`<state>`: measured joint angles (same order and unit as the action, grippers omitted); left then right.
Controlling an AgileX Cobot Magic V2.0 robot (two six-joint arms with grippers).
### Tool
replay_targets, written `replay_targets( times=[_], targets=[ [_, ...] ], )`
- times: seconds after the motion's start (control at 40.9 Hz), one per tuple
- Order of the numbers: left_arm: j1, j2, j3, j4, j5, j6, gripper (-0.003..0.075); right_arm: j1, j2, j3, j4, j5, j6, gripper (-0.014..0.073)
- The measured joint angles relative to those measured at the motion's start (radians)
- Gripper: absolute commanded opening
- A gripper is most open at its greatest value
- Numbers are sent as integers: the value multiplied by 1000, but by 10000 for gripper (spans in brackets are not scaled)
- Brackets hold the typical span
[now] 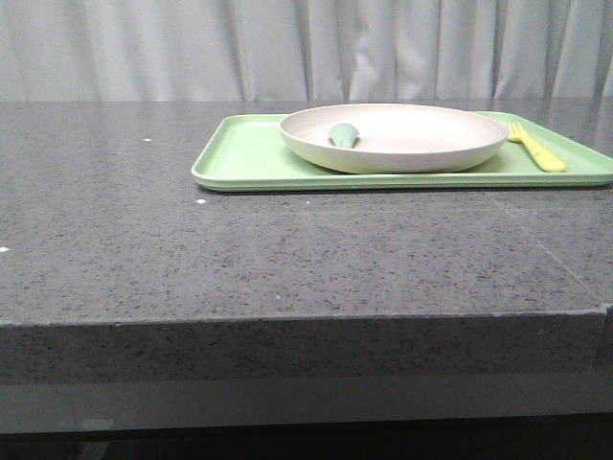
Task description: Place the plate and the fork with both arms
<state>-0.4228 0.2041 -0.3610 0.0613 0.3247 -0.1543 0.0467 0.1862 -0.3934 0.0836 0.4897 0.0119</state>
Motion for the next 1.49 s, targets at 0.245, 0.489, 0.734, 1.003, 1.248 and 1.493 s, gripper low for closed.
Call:
replay_targets(
  times=[0.245, 0.489, 0.734, 1.003, 1.248, 1.493],
  targets=[
    [0, 0, 0, 0, 0, 0, -18, 0, 0, 0, 0, 0, 0, -113],
    [0, 0, 0, 2, 0, 0, -18, 0, 0, 0, 0, 0, 0, -114],
    [0, 0, 0, -43, 0, 84, -18, 0, 0, 0, 0, 0, 0, -116],
    [0, 0, 0, -85, -7, 154, -18, 0, 0, 0, 0, 0, 0, -116],
    [81, -28, 52, -87, -30, 154, -18, 0, 0, 0, 0, 0, 0, -116],
    [269, -149, 189, -87, -67, 154, -18, 0, 0, 0, 0, 0, 0, -116]
  ],
)
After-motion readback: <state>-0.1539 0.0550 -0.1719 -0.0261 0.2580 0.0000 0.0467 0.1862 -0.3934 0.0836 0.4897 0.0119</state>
